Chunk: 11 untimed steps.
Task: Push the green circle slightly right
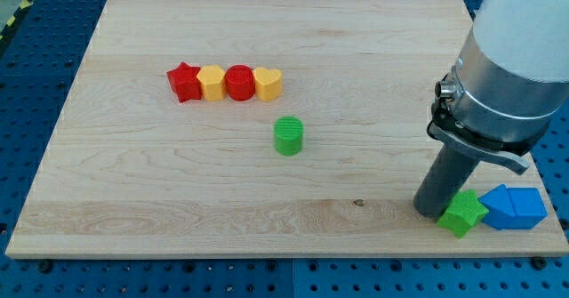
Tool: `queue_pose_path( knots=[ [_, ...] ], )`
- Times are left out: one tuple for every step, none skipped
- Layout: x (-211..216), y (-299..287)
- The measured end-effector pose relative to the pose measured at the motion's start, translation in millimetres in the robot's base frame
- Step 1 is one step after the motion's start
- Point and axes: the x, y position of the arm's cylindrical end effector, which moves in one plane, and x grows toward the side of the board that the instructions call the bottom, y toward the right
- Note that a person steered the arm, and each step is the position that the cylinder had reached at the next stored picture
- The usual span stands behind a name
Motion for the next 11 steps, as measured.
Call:
queue_pose_path(
  knots=[
    [0, 4],
    [-10, 5],
    [-34, -18],
    [-43, -63],
    [-43, -122],
    [-50, -173],
    [-75, -197],
    [-100, -197],
    [-99, -178],
    [-95, -139],
    [-94, -101]
  ],
)
